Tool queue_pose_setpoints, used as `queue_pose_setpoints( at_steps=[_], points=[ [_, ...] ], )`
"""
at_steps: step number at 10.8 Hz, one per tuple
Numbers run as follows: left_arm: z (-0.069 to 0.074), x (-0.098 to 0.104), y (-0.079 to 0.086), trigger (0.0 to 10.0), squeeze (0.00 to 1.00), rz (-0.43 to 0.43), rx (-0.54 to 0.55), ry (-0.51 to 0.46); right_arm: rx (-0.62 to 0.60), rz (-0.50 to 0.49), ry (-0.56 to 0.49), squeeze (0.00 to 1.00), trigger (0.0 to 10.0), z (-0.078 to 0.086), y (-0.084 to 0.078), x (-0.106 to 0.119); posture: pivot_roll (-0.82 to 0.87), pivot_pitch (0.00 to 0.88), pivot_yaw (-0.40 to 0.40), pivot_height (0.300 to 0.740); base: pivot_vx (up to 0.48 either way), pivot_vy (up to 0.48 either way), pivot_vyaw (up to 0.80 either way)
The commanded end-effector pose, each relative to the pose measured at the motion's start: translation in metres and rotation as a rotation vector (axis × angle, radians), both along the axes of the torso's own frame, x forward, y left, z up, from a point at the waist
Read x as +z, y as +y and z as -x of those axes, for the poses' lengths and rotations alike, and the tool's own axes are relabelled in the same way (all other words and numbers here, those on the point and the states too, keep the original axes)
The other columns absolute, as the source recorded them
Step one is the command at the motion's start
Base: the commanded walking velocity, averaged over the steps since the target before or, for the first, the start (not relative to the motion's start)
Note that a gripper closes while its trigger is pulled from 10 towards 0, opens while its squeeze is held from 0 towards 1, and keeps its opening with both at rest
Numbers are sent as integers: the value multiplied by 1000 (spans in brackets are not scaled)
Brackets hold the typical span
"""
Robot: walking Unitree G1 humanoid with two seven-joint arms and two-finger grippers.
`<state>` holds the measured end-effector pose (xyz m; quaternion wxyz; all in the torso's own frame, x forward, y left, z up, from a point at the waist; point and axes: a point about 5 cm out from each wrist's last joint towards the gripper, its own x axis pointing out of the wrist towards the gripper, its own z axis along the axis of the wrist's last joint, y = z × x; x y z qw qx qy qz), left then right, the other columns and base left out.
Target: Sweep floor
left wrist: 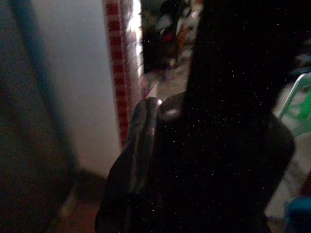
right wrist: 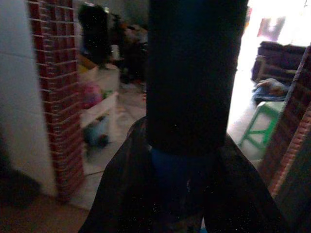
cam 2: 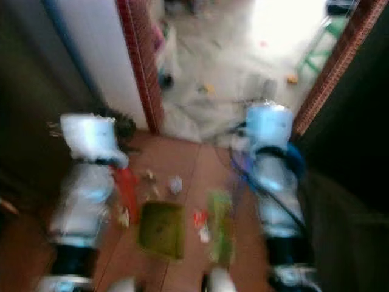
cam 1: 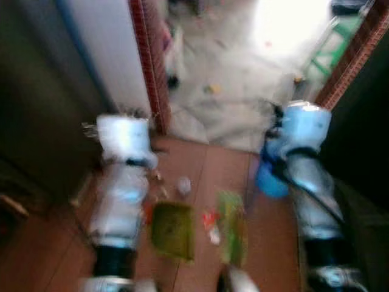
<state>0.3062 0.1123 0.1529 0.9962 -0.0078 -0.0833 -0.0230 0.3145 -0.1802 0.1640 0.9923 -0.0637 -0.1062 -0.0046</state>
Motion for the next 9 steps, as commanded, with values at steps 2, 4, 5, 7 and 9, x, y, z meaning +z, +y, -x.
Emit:
queue_pose_setpoints(
  at_steps=[2,4,5,7,9],
  points=[
    [1,12,18,10000,0,-1,66,-59,49,18,-70,0,10000,-2,14,16,-13,78,-18,740,0,0,0],
    [3,12,18,10000,0,-14,67,-60,53,16,-67,0,10000,-2,15,15,-12,80,-19,740,0,0,0],
    [3,12,17,10000,0,-17,66,-60,50,15,-65,0,10000,-2,14,15,-14,82,-16,740,0,0,0],
    [3,14,17,10000,0,-29,59,-68,45,18,-60,0,10000,-1,13,14,-18,83,-15,740,0,0,0],
    [0,19,19,10000,0,-54,58,-87,43,14,-59,0,10000,0,14,13,-4,85,-8,740,0,0,0]
  ],
)
